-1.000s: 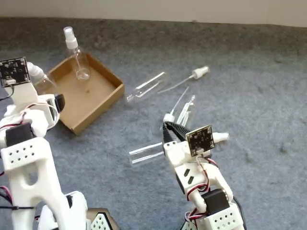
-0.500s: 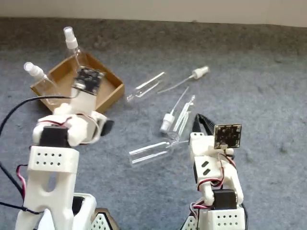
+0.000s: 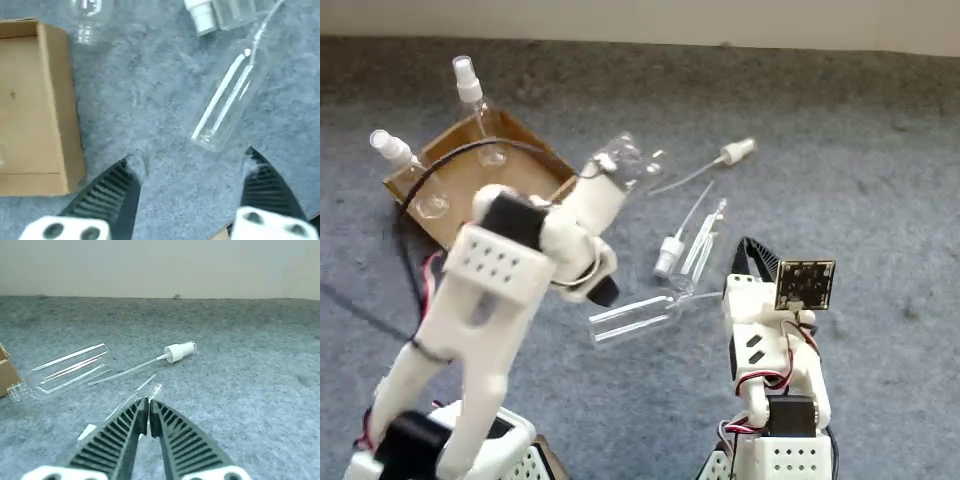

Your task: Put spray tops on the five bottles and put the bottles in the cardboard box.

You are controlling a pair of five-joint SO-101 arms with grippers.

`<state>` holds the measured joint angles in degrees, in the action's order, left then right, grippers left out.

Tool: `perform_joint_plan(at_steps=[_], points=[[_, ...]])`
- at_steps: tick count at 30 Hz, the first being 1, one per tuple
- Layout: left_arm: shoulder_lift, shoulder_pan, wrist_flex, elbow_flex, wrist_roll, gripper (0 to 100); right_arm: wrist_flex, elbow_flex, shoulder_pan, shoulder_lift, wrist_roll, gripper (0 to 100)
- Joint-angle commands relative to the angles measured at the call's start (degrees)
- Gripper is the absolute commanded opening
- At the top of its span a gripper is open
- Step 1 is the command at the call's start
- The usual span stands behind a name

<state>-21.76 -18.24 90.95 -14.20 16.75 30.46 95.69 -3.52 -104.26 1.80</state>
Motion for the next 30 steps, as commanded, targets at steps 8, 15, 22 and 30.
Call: perform_joint_plan(at_steps=[8, 15, 22, 30], points=[[16.13, -10.68, -1.05, 9.1, 0.7, 26, -2.51, 7.69, 0.92, -0.57, 0.18, 0.4], [26.33, -10.68, -7.65, 9.36, 7.3, 26, -2.51, 7.69, 0.92, -0.57, 0.18, 0.4], [29.41, -10.86, -11.08, 9.27, 9.67, 26, -2.51, 7.78, 0.84, -0.57, 0.18, 0.4], [29.67, -15.69, -13.27, 8.48, 9.67, 26, -2.51, 7.78, 0.75, -0.57, 0.18, 0.4]])
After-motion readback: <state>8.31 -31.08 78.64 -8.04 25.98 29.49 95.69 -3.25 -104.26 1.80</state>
